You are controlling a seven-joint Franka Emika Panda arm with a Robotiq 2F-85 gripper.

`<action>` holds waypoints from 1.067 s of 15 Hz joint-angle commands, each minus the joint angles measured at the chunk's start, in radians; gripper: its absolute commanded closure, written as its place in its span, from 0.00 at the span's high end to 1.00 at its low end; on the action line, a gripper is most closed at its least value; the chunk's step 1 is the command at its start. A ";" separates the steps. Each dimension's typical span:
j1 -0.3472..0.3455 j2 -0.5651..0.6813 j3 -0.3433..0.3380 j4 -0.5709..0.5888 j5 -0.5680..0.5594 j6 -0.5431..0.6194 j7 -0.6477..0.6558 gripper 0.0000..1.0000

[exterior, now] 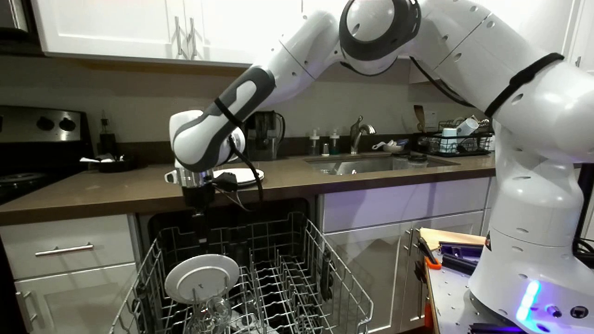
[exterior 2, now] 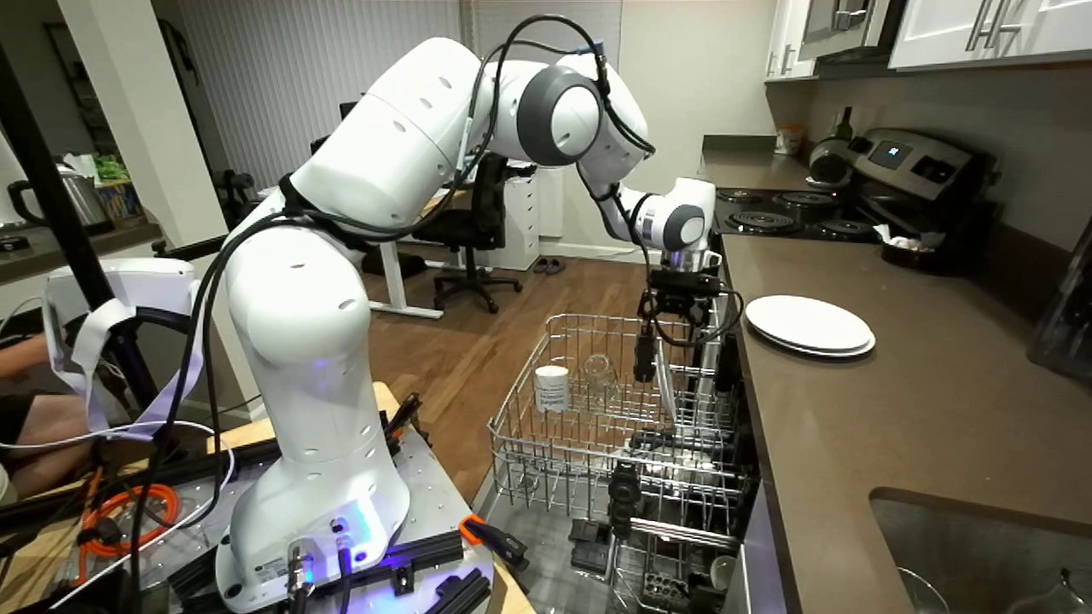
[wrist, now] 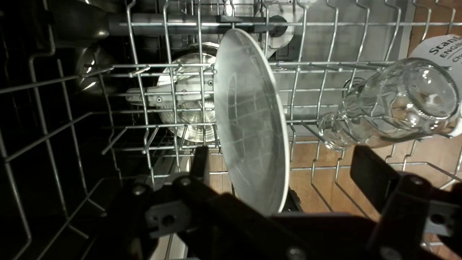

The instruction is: Move the plate to the right into the dishwasher

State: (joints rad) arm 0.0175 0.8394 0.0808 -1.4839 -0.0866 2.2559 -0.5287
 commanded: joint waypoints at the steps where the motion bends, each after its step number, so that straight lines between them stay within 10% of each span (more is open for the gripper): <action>1: -0.006 0.066 0.011 0.016 -0.030 0.093 0.015 1.00; 7: -0.010 0.155 0.013 0.048 -0.039 0.239 0.011 0.86; 8: -0.017 0.163 0.016 0.053 -0.037 0.248 0.006 0.68; 16: -0.046 0.158 0.064 0.076 -0.010 0.133 -0.025 0.14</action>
State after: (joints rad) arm 0.0081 1.0124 0.1065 -1.4220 -0.0926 2.4580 -0.5289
